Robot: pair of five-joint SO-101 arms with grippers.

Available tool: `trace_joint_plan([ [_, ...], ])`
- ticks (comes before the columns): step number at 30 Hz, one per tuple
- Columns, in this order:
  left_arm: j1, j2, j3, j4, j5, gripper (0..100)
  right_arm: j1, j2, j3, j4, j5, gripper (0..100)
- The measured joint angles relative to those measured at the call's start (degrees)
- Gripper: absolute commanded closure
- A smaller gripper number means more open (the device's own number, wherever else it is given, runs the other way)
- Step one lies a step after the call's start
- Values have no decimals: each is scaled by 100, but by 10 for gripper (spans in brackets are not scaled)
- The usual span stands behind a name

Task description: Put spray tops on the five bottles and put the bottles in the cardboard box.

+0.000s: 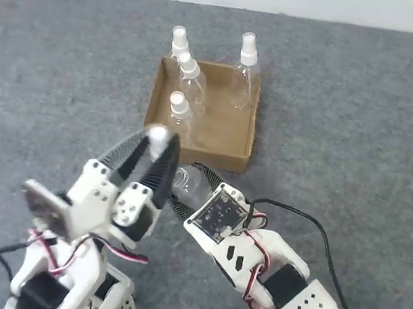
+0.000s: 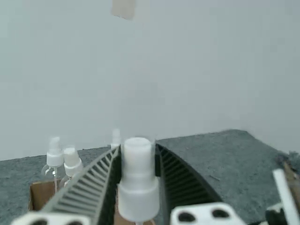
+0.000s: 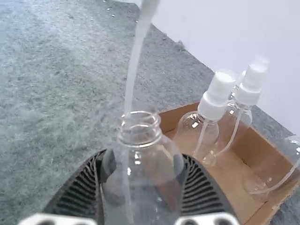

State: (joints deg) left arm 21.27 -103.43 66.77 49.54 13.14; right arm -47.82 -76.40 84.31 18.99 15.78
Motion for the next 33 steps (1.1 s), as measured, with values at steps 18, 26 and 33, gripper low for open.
trace_joint_plan([
  [18,466,0,308,281,-492,905,123,-2013,536,422,-44,992],
  [26,457,0,281,466,-492,821,149,-2462,677,545,-44,992],
  [33,440,0,62,932,-396,815,202,-2549,677,545,-44,992],
])
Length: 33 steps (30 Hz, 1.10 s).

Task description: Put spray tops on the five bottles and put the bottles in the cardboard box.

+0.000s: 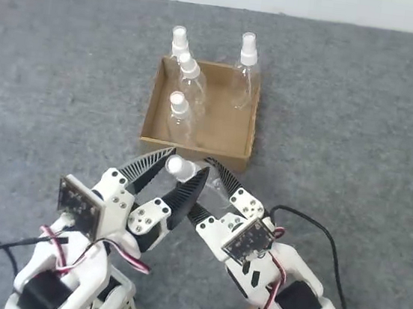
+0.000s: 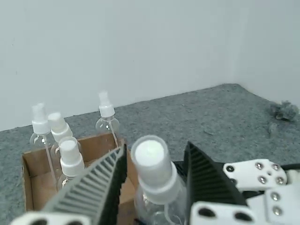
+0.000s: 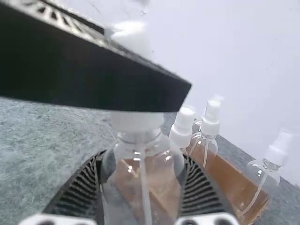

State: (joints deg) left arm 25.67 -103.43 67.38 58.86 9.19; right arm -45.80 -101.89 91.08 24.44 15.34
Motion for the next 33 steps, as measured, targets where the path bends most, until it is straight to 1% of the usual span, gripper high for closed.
trace_joint_plan([
  [4,-9,0,-88,0,0,815,-9,0,0,0,0,992],
  [10,-536,0,-545,0,18,815,0,0,0,0,0,992],
  [13,-677,0,-756,0,18,815,-18,-35,0,0,0,992],
  [17,-818,0,-818,0,44,815,-9,-44,79,-9,0,992],
  [23,-1301,0,-818,0,44,816,-18,-44,88,-9,0,992],
  [28,-1354,0,-519,0,44,816,-9,-44,88,-9,0,992],
  [33,-1371,-9,132,-492,88,816,18,-26,105,0,0,992],
])
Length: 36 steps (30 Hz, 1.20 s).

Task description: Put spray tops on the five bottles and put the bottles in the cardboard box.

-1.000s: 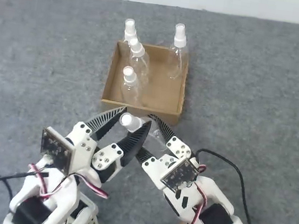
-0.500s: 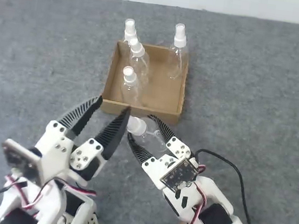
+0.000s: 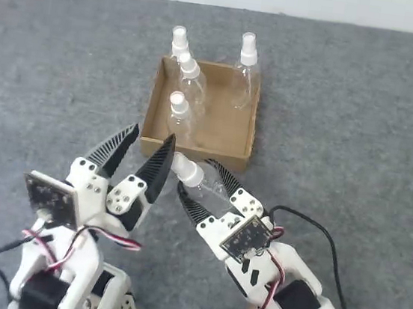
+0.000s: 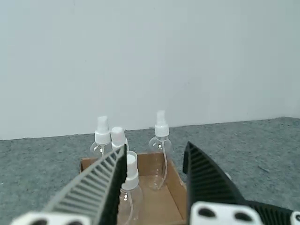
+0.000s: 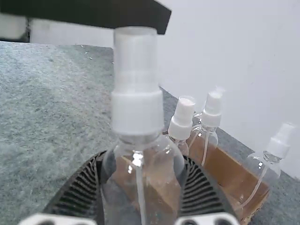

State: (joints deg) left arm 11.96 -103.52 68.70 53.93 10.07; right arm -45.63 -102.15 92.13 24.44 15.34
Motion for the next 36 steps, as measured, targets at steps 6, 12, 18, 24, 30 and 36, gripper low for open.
trace_joint_plan([
  [6,0,0,35,-88,0,818,9,0,0,0,0,992],
  [12,-53,0,35,-97,0,819,9,0,0,0,0,992],
  [18,-554,0,53,-97,202,818,-18,-18,-18,0,-9,992],
  [24,-1037,0,53,-97,651,818,-26,-18,-18,0,-9,992],
  [30,-1081,0,141,-97,695,819,9,-18,-18,-9,0,992],
  [36,-1055,0,501,-413,695,819,132,-18,-18,-9,0,992],
])
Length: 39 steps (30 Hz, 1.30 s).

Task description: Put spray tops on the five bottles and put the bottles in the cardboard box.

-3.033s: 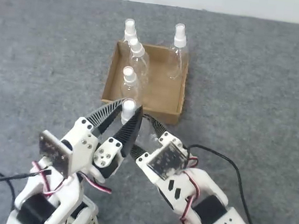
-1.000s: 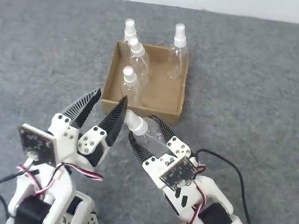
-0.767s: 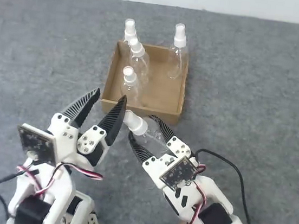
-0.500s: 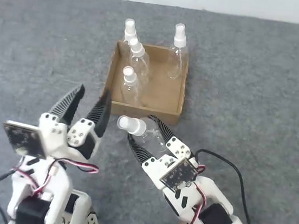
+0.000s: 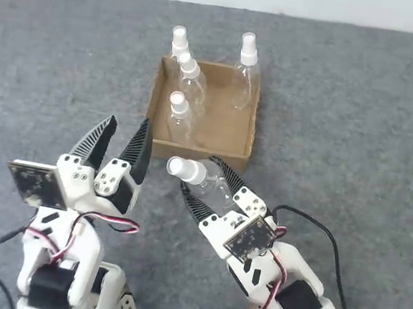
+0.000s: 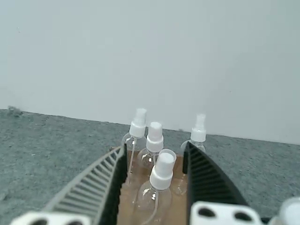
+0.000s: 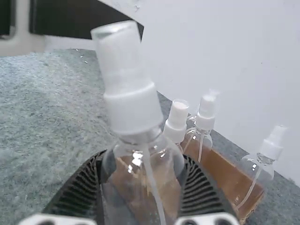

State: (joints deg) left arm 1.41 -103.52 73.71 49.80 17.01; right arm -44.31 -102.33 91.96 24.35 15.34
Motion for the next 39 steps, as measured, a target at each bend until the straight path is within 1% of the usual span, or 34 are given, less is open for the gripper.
trace_joint_plan([
  [4,0,0,176,-237,0,819,-9,0,0,0,0,992],
  [8,510,0,308,-255,-44,820,-9,0,-9,0,0,992],
  [11,923,0,484,-255,-387,820,-9,0,-9,0,-185,992],
  [15,1336,0,589,-255,-615,820,0,0,-211,0,-422,992],
  [17,1512,0,580,-264,-686,820,9,0,-264,0,-448,992],
  [26,2277,-9,554,-290,-1424,820,18,9,-273,79,-466,992],
  [29,2400,-9,633,-211,-1574,820,18,9,-273,360,-475,992],
  [35,2400,-9,633,-141,-1600,820,18,9,-273,422,-484,992],
  [39,2400,-9,387,202,-1600,820,9,9,-281,422,-466,992],
])
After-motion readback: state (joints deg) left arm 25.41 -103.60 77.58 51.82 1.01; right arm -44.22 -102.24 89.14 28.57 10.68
